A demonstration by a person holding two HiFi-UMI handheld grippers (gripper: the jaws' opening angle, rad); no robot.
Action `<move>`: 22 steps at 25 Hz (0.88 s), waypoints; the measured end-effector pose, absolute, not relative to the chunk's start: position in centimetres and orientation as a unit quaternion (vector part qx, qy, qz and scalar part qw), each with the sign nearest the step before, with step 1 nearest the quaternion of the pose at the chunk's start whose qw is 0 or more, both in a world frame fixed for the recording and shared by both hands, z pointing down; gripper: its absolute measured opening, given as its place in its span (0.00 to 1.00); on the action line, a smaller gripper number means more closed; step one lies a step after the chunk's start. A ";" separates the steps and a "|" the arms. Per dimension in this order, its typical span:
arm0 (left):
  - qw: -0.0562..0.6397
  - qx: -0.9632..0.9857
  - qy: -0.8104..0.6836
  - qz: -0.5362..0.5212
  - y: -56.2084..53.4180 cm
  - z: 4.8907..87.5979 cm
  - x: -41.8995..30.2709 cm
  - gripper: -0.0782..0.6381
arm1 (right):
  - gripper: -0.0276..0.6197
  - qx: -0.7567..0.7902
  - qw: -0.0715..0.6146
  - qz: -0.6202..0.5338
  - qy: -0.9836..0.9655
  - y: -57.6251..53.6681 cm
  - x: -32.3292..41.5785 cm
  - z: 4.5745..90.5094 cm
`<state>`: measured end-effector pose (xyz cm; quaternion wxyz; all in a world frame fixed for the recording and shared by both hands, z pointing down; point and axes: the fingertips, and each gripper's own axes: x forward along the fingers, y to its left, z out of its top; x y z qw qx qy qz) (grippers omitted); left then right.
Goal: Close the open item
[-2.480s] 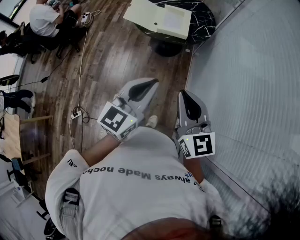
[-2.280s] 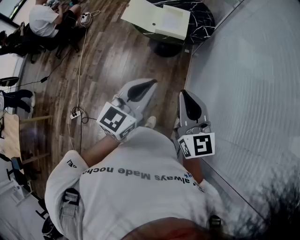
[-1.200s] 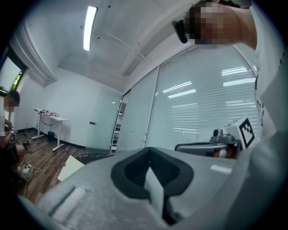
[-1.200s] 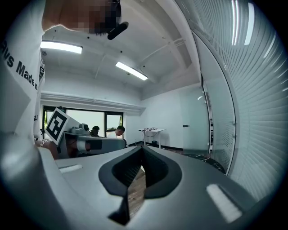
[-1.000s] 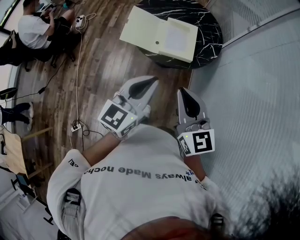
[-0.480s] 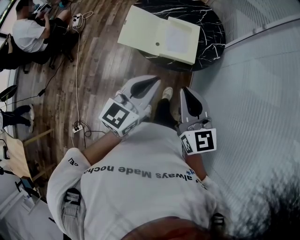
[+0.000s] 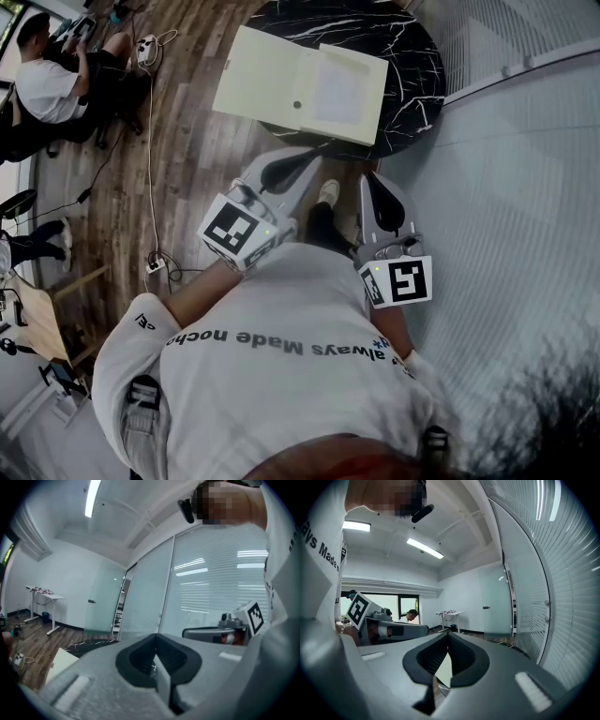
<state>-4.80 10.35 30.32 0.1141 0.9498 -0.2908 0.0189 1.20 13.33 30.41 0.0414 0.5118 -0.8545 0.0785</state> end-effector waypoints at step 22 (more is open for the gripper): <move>0.123 0.938 -0.324 0.025 -3.4 32.3 6.4 0.11 | 0.04 0.473 0.015 0.094 -0.876 -0.8 11.8 31.4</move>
